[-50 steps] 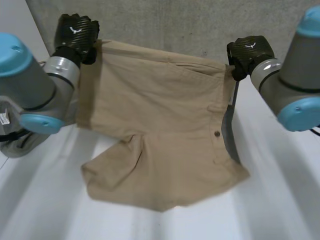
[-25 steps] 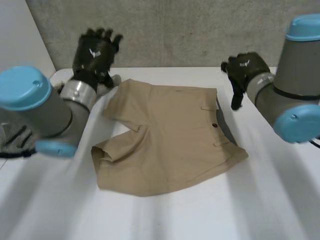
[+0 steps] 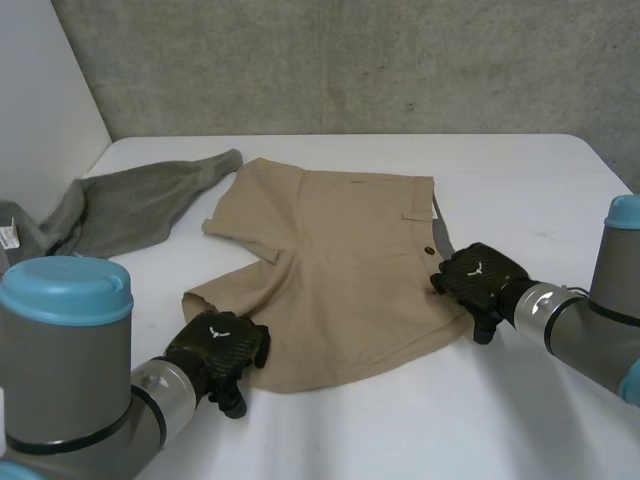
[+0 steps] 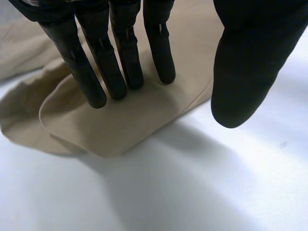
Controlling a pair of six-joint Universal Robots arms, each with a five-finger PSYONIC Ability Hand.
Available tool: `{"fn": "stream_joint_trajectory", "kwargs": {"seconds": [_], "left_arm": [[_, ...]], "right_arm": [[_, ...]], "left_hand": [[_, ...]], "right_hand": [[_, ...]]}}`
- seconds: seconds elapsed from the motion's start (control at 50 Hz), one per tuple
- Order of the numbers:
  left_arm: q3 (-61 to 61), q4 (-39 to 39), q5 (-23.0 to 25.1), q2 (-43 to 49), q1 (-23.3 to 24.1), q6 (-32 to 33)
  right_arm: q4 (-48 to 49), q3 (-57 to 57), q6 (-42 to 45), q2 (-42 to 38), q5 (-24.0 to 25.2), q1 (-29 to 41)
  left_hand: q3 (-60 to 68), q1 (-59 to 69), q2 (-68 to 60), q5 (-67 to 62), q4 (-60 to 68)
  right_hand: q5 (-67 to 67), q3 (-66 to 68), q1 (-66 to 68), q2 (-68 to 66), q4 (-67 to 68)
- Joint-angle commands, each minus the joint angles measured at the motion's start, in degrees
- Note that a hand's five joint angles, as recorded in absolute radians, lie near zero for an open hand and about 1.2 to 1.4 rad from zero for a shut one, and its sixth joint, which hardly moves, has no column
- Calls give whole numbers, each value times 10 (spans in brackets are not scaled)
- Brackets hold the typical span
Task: Fold the laundry.
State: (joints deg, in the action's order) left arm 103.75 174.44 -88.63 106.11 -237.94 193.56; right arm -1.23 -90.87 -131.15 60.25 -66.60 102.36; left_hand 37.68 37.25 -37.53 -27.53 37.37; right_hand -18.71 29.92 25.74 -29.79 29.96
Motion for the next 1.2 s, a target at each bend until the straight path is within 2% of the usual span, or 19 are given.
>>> {"fn": "stream_joint_trajectory", "kwargs": {"seconds": [0.02,0.08,0.1,0.12,0.22,0.5,0.58,0.66,0.68,0.74,0.78,0.86,0.88,0.94,0.96,0.98,1.04,1.14,1.2], "left_arm": [[-8,26,-15,28,-18,0],[-12,44,-39,41,-28,1],[-13,49,-45,44,-30,2],[-14,51,-51,46,-31,3],[-17,82,-66,52,-32,6],[-57,119,-67,103,-33,9],[-72,121,-66,118,-33,9],[-83,124,-67,123,-35,9],[-83,124,-67,118,-37,9],[-76,119,-68,89,-38,9],[-69,109,-67,58,-40,16],[-36,52,-65,-10,-42,58],[-31,36,-64,-21,-43,69],[-14,-50,-60,-60,-39,126],[-7,-77,-59,-68,-38,143],[4,-135,-55,-81,-36,174],[21,-218,-36,-106,-33,214],[17,-226,4,-123,-34,215],[8,-186,5,-121,-43,214]], "right_arm": [[21,8,-2,-26,0,-1],[21,11,-2,-36,-1,-1],[22,12,-2,-38,-1,-1],[23,13,-4,-39,-2,-1],[27,11,-10,-34,-5,1],[26,-11,-19,-7,-12,3],[27,-12,-24,-6,-12,3],[25,-11,-28,-4,-17,2],[25,-11,-28,-4,-19,2],[13,-14,-27,5,-37,1],[-2,-18,-23,15,-46,1],[-108,-23,-4,65,-63,0],[-160,-24,13,85,-63,2],[-275,-36,61,127,-63,0],[-300,-40,74,138,-63,0],[-322,-46,87,151,-64,0],[-367,-62,138,188,-66,-1],[-369,-68,156,210,-61,0],[-361,-70,143,210,-59,1]], "left_hand": [[-47,-43,46,46,-44],[-56,-52,54,54,-53],[-54,-50,53,53,-51],[-54,-50,53,53,-51],[-56,-52,54,54,-53],[-7,-3,6,6,-4],[65,69,-66,-66,68],[322,326,-323,-323,325],[422,426,-424,-424,425],[423,427,-425,-425,426],[423,427,-425,-425,426],[423,427,-425,-425,426],[423,427,-425,-425,426],[423,427,-425,-425,426],[423,427,-425,-425,426],[423,427,-425,-425,426],[423,427,-425,-425,426],[423,427,-425,-425,426],[423,427,-425,-425,426]], "right_hand": [[-172,160,202,-161,159],[-281,269,311,-270,268],[-365,353,394,-354,352],[-511,499,541,-501,499],[-513,501,543,-502,500],[-513,501,543,-502,500],[-513,501,543,-502,500],[-513,501,543,-502,500],[-513,501,543,-502,500],[-513,501,543,-502,500],[-513,501,543,-502,500],[-513,501,543,-502,500],[-513,501,543,-502,500],[-513,501,543,-502,500],[-513,501,543,-502,500],[-513,501,543,-502,500],[-513,501,543,-502,500],[-513,501,543,-502,500],[-513,501,543,-502,500]]}}
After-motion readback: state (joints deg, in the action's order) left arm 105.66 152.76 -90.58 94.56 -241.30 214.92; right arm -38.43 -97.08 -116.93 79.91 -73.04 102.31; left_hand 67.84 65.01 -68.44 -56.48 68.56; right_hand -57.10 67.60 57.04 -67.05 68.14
